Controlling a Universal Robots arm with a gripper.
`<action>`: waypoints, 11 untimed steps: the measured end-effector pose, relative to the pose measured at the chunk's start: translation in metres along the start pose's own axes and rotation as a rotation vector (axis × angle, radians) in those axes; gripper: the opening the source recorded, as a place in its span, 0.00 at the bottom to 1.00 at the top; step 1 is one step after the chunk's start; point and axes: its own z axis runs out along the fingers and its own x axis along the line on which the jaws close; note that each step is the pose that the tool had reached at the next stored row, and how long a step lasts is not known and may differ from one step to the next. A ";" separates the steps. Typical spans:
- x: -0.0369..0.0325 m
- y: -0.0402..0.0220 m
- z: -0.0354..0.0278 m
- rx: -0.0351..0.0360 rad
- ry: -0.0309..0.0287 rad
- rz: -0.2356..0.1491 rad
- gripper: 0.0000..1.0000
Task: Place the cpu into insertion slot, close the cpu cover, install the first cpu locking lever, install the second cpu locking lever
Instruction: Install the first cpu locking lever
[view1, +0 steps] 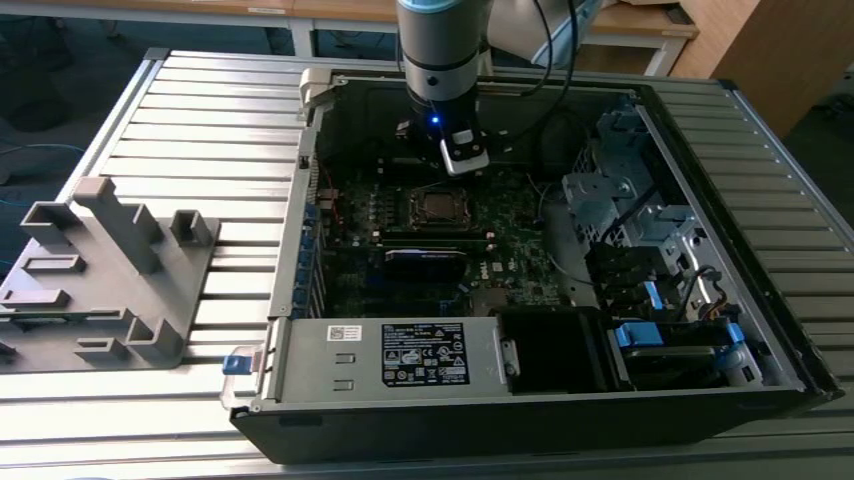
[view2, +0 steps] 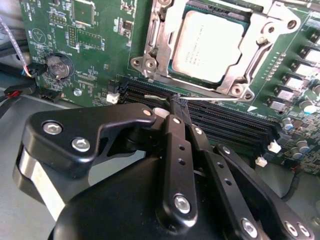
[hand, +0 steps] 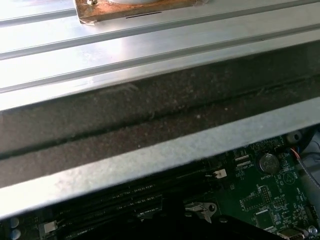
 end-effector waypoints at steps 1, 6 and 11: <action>0.0002 0.0000 0.0000 0.0003 -0.0007 0.003 0.11; 0.0007 -0.0001 0.0002 0.0023 -0.0051 0.023 0.11; 0.0010 -0.0003 0.0010 0.0005 -0.0134 0.029 0.11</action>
